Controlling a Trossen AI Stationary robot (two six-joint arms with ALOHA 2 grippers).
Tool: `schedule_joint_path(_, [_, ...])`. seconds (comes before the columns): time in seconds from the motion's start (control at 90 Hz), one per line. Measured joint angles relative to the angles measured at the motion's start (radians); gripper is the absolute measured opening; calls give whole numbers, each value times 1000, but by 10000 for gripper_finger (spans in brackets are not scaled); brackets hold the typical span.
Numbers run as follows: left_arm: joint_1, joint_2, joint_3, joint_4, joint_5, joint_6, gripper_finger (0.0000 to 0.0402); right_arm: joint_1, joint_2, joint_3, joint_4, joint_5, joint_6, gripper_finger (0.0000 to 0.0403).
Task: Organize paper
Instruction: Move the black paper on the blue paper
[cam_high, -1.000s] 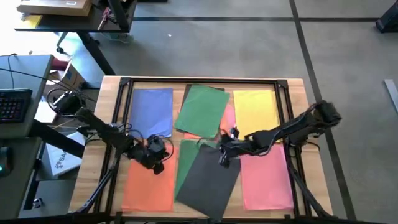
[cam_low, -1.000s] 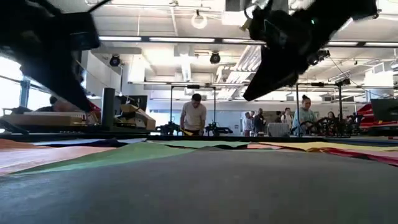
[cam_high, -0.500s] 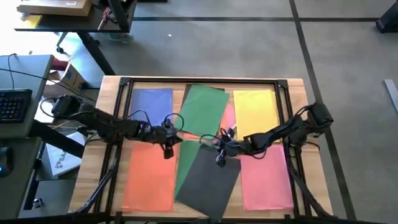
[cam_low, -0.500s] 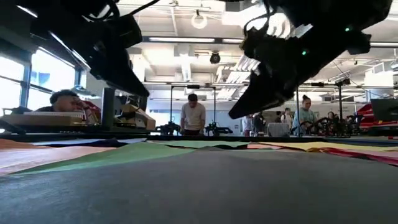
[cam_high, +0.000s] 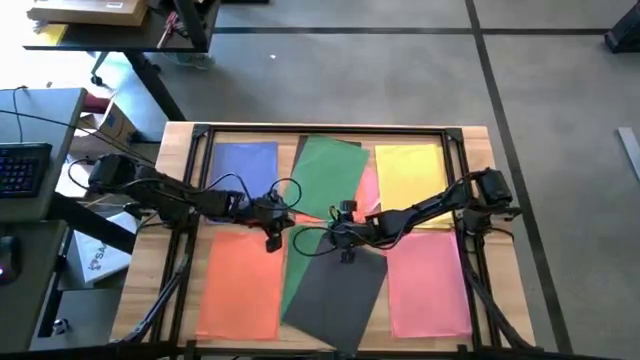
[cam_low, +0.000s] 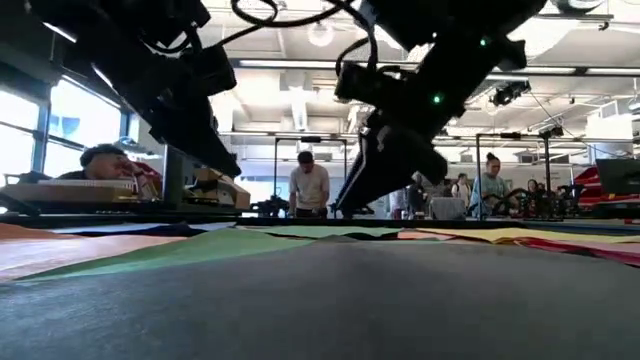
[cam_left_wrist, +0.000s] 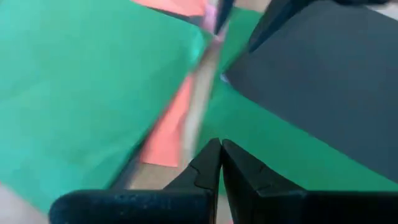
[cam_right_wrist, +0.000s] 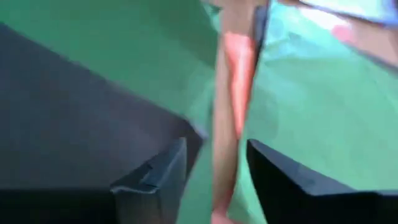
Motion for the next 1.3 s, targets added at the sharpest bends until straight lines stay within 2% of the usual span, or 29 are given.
schedule_joint_path(0.167, [-40, 57, 0, 110, 13, 0, 1, -14, -1, 14, -112, -201, 307, 206])
schedule_joint_path(0.267, [-51, 92, 0, 173, 22, -4, 1, -19, -1, 14, -210, -254, 465, 211])
schedule_joint_path(0.422, [-76, 127, 26, 190, 96, -37, 1, 5, -35, 13, -405, -323, 585, 207])
schedule_joint_path(0.522, [-98, 143, 41, 187, 100, -37, 1, 22, -62, 13, -495, -331, 620, 201])
schedule_joint_path(0.756, [-110, 202, 80, 209, 99, -36, 1, 20, -79, 13, -545, -453, 670, 188])
schedule_joint_path(0.9, [-110, 268, 91, 208, 107, -37, 1, 19, -79, 13, -611, -454, 699, 181])
schedule_joint_path(1.111, [-110, 333, 92, 205, 106, -67, 1, 29, -66, 7, -589, -489, 700, 171])
schedule_joint_path(1.3, [-111, 334, 92, 193, 90, -87, 1, 28, -70, -73, -504, -514, 734, 150])
